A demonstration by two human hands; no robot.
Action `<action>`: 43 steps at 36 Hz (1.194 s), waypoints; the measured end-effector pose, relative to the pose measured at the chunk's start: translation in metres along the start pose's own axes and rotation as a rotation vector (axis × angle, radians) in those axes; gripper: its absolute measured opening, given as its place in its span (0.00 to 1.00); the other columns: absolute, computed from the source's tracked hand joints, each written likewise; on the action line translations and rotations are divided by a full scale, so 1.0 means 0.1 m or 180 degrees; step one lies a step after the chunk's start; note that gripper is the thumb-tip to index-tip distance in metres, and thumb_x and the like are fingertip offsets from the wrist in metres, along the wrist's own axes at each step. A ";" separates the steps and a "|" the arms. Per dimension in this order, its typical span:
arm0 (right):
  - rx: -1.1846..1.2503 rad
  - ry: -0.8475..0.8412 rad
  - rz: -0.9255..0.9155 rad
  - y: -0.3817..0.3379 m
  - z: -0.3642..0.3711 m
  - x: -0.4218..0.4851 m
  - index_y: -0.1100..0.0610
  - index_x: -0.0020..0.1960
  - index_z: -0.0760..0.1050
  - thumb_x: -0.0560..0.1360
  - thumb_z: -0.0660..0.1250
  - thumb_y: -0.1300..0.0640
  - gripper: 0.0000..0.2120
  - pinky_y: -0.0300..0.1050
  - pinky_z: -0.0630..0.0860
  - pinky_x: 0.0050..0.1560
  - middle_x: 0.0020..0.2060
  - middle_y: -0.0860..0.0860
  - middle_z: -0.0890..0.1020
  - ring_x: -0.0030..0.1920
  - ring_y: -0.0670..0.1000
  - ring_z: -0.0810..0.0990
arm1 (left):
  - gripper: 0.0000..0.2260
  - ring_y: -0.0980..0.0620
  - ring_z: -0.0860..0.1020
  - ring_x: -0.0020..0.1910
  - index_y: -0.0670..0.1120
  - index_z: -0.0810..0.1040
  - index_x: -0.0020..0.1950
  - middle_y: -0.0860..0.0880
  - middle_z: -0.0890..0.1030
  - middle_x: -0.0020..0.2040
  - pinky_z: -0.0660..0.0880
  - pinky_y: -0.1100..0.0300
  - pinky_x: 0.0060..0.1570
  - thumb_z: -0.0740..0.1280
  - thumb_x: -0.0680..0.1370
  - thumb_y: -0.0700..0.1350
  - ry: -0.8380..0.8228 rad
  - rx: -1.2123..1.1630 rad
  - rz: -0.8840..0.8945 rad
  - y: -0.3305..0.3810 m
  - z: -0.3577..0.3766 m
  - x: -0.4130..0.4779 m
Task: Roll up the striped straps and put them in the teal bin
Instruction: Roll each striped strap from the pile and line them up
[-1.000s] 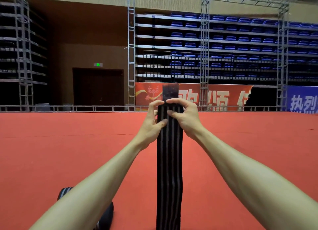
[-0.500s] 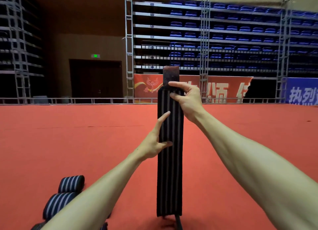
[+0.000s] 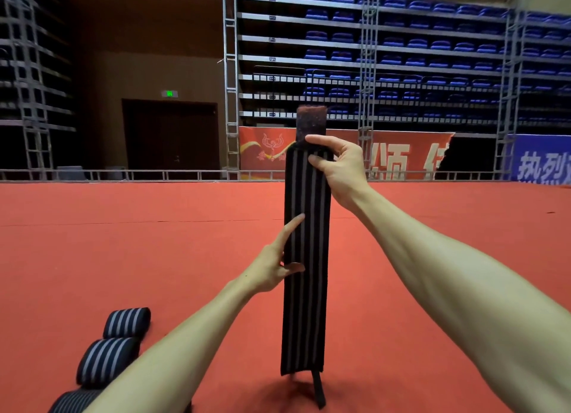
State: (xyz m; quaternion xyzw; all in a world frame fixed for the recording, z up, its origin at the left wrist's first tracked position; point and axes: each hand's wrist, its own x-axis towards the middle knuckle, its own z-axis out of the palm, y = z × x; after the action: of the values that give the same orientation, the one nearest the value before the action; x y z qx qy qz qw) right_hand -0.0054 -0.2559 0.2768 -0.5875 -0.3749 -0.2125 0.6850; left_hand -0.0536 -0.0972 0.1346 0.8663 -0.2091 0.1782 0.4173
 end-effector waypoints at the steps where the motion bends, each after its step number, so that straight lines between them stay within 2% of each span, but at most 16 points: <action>1: 0.0001 0.0002 0.0000 0.00 0.00 0.00 0.52 0.53 0.83 0.74 0.69 0.73 0.18 0.39 0.79 0.53 0.52 0.49 0.84 0.54 0.47 0.84 | 0.46 0.61 0.79 0.60 0.82 0.49 0.67 0.58 0.75 0.65 0.74 0.62 0.63 0.69 0.78 0.36 0.0005 0.0017 -0.0015 -0.01 0.00 0.00; 8: 0.0080 0.0072 0.0027 -0.02 0.02 0.03 0.56 0.55 0.83 0.74 0.68 0.74 0.17 0.40 0.80 0.54 0.51 0.49 0.85 0.53 0.48 0.84 | 0.50 0.56 0.80 0.59 0.77 0.44 0.73 0.51 0.74 0.70 0.76 0.53 0.65 0.70 0.77 0.33 -0.0397 0.0211 -0.0101 -0.15 0.07 -0.10; 11: 0.0075 0.0067 0.0040 -0.03 0.03 0.03 0.56 0.55 0.83 0.74 0.68 0.74 0.17 0.40 0.80 0.54 0.51 0.49 0.85 0.53 0.47 0.84 | 0.50 0.56 0.80 0.60 0.76 0.46 0.74 0.51 0.74 0.70 0.76 0.52 0.64 0.71 0.76 0.32 -0.0310 0.0188 -0.0069 -0.23 0.10 -0.11; 14: 0.0032 0.0061 0.0026 -0.06 0.04 0.03 0.58 0.57 0.82 0.74 0.68 0.74 0.17 0.40 0.80 0.55 0.51 0.48 0.84 0.52 0.45 0.84 | 0.50 0.57 0.80 0.59 0.77 0.48 0.72 0.52 0.75 0.68 0.76 0.56 0.63 0.71 0.75 0.32 -0.0208 0.0142 -0.0042 -0.25 0.11 -0.10; 18: -0.0007 0.0060 0.0003 -0.07 0.04 0.03 0.59 0.57 0.82 0.74 0.68 0.73 0.16 0.44 0.80 0.58 0.52 0.48 0.84 0.54 0.46 0.83 | 0.50 0.59 0.81 0.57 0.80 0.48 0.70 0.54 0.76 0.64 0.76 0.64 0.60 0.72 0.75 0.32 -0.0167 0.0157 0.0000 -0.29 0.11 -0.10; 23: 0.0026 0.0063 0.0035 -0.05 0.04 0.03 0.57 0.56 0.83 0.75 0.68 0.74 0.16 0.47 0.81 0.58 0.53 0.50 0.84 0.55 0.49 0.83 | 0.48 0.65 0.80 0.55 0.76 0.49 0.72 0.57 0.76 0.63 0.76 0.65 0.59 0.72 0.75 0.32 -0.0142 0.0069 -0.0053 -0.29 0.15 -0.15; 27: 0.0109 0.0122 -0.0008 -0.02 0.03 0.07 0.52 0.52 0.84 0.74 0.68 0.74 0.18 0.50 0.80 0.60 0.54 0.52 0.84 0.57 0.51 0.83 | 0.49 0.58 0.80 0.60 0.75 0.47 0.74 0.51 0.73 0.71 0.77 0.56 0.62 0.71 0.76 0.33 -0.0419 0.0229 -0.0161 -0.35 0.22 -0.29; 29: 0.0107 0.0171 -0.0019 -0.02 0.02 0.11 0.50 0.51 0.84 0.74 0.68 0.73 0.19 0.51 0.80 0.60 0.54 0.52 0.84 0.57 0.51 0.83 | 0.47 0.62 0.76 0.58 0.72 0.47 0.75 0.46 0.75 0.70 0.77 0.56 0.57 0.69 0.77 0.32 -0.0498 0.0363 -0.0213 -0.40 0.27 -0.37; 30: 0.0098 0.0171 -0.0018 -0.01 0.01 0.12 0.50 0.51 0.84 0.74 0.69 0.73 0.19 0.51 0.80 0.60 0.54 0.52 0.85 0.57 0.51 0.83 | 0.46 0.63 0.78 0.55 0.72 0.47 0.74 0.45 0.76 0.69 0.78 0.56 0.53 0.68 0.77 0.31 -0.0490 0.0370 -0.0226 -0.44 0.28 -0.40; 32: 0.0102 0.0156 -0.0008 0.00 0.01 0.13 0.51 0.51 0.84 0.74 0.69 0.73 0.19 0.51 0.80 0.60 0.54 0.52 0.85 0.57 0.51 0.83 | 0.47 0.53 0.84 0.44 0.77 0.48 0.72 0.48 0.78 0.66 0.82 0.53 0.44 0.68 0.77 0.31 -0.0435 0.0248 -0.0260 -0.52 0.30 -0.41; 33: 0.0099 0.0166 -0.0010 0.02 0.01 0.13 0.51 0.51 0.84 0.74 0.69 0.73 0.19 0.50 0.80 0.60 0.54 0.52 0.84 0.57 0.51 0.83 | 0.48 0.51 0.84 0.43 0.80 0.49 0.70 0.49 0.79 0.64 0.82 0.53 0.42 0.68 0.77 0.31 -0.0412 0.0167 -0.0289 -0.54 0.30 -0.40; 37: 0.0067 0.0258 -0.0034 0.11 0.02 0.16 0.51 0.52 0.84 0.74 0.69 0.73 0.18 0.47 0.80 0.60 0.54 0.51 0.84 0.57 0.50 0.83 | 0.46 0.51 0.84 0.42 0.80 0.52 0.69 0.46 0.80 0.56 0.83 0.53 0.41 0.71 0.76 0.34 -0.0354 -0.0313 -0.0479 -0.53 0.30 -0.35; 40: 0.0055 0.0324 -0.0024 0.21 0.00 0.18 0.52 0.53 0.84 0.74 0.68 0.73 0.18 0.43 0.80 0.58 0.53 0.51 0.84 0.55 0.49 0.84 | 0.45 0.54 0.81 0.39 0.77 0.54 0.71 0.43 0.78 0.58 0.81 0.56 0.39 0.72 0.76 0.35 -0.0345 -0.0642 -0.0595 -0.55 0.35 -0.31; 43: 0.0043 0.0378 0.0073 0.35 -0.02 0.17 0.53 0.53 0.83 0.74 0.68 0.73 0.18 0.42 0.80 0.56 0.52 0.50 0.85 0.54 0.48 0.84 | 0.45 0.51 0.78 0.38 0.73 0.54 0.74 0.41 0.75 0.63 0.79 0.56 0.38 0.73 0.75 0.35 -0.0307 -0.0845 -0.0738 -0.65 0.48 -0.26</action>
State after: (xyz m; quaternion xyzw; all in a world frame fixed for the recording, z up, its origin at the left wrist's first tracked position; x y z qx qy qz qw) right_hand 0.0317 -0.2478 0.2669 -0.5735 -0.3282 -0.2366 0.7124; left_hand -0.0355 -0.0935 0.0516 0.8294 -0.1493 0.0580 0.5352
